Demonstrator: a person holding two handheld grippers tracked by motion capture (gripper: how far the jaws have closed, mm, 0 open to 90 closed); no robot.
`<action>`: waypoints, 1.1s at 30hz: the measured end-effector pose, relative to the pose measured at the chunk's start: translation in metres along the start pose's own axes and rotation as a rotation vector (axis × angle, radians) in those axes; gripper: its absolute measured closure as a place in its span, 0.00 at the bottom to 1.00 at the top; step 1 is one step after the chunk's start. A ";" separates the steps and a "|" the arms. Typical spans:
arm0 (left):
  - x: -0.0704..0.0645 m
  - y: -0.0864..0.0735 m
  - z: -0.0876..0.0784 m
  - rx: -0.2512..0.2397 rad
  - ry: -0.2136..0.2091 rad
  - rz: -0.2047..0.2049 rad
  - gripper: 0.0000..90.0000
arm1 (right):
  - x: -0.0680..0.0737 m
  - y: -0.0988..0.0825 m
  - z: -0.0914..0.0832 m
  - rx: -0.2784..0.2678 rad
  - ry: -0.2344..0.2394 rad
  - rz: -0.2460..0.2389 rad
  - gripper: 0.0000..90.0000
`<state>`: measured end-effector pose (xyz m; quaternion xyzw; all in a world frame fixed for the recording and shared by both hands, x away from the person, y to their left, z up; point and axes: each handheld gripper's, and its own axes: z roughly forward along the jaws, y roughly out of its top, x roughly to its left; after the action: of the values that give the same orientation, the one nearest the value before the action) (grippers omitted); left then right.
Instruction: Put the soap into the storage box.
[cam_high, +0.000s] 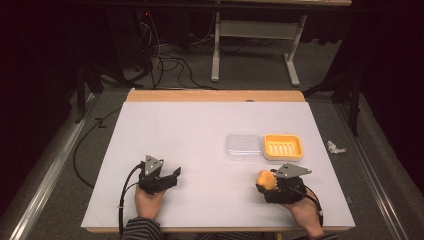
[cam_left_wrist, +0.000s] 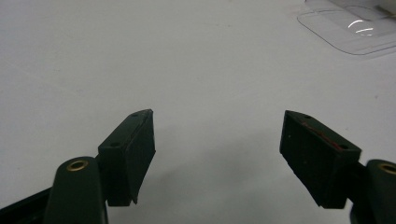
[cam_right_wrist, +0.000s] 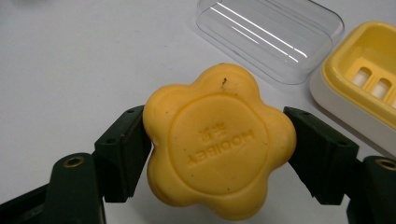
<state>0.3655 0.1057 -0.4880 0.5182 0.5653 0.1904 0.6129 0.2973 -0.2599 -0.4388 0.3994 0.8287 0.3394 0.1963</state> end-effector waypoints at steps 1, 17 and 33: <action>0.000 0.000 0.000 0.001 0.000 0.004 0.30 | -0.001 0.000 0.000 -0.003 0.002 0.003 0.30; 0.001 0.000 0.000 0.006 -0.001 0.001 0.30 | -0.024 0.014 -0.022 -0.036 -0.037 0.023 0.30; 0.000 0.000 -0.001 -0.001 -0.002 -0.002 0.30 | -0.046 0.021 -0.027 -0.062 -0.053 0.086 0.30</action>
<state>0.3652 0.1062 -0.4878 0.5178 0.5650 0.1895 0.6138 0.3195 -0.2982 -0.4025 0.4373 0.7943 0.3624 0.2156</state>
